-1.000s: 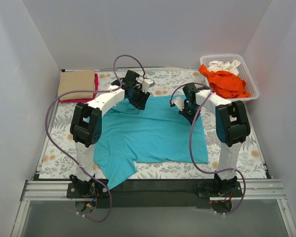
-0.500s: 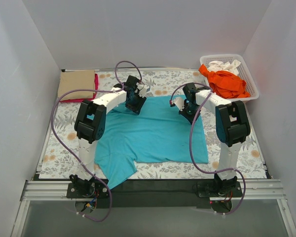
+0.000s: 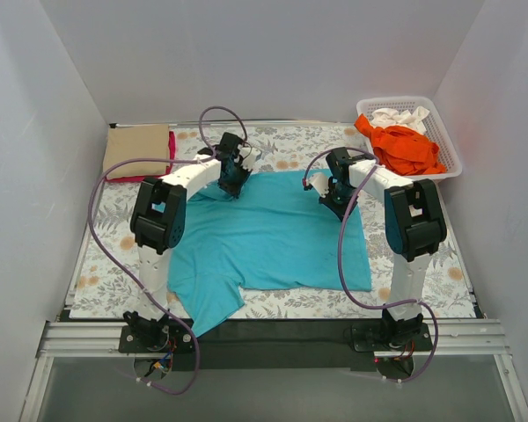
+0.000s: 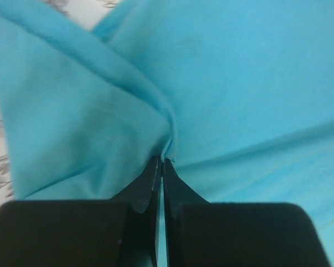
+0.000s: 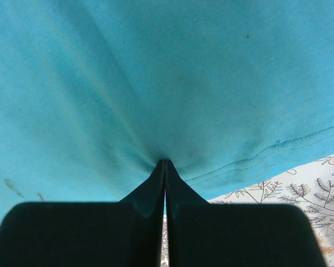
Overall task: Fold and stack the t-shirts
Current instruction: Flatten the tshirt out
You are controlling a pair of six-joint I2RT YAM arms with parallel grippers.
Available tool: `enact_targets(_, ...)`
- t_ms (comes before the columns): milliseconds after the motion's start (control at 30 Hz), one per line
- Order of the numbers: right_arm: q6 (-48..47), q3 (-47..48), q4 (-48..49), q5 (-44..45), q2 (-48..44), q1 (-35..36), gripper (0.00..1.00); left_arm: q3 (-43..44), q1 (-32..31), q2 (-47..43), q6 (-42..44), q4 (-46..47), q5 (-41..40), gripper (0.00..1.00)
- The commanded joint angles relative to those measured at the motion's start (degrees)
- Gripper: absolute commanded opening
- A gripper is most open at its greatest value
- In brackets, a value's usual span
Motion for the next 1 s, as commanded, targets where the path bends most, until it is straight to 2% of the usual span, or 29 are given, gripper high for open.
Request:
enact_targets(0,-0.44,-0.37,-0.41,-0.61,-0.77,-0.16,0.01,3.65,4.32,-2.58,3.12,0.32,-2.83,0.00)
enact_targets(200,-0.61,-0.46,-0.15,-0.70,-0.60,-0.16,0.01,12.70,11.25,1.81,7.96,0.84,-4.15,0.00)
enact_targets(533,-0.53,-0.46,-0.32,-0.87,-0.77,-0.16,0.01,20.78,16.36,10.67,12.97,13.06,-7.49,0.00)
enact_targets(833,-0.61,-0.73,-0.41,-0.35,-1.04,-0.16,0.01,25.01,19.00,16.14,16.75,21.14,-8.64,0.00)
enact_targets(967,-0.97,-0.73,-0.32,0.27,-1.21,-0.07,0.01,23.79,19.88,16.58,17.10,25.27,-7.68,0.00)
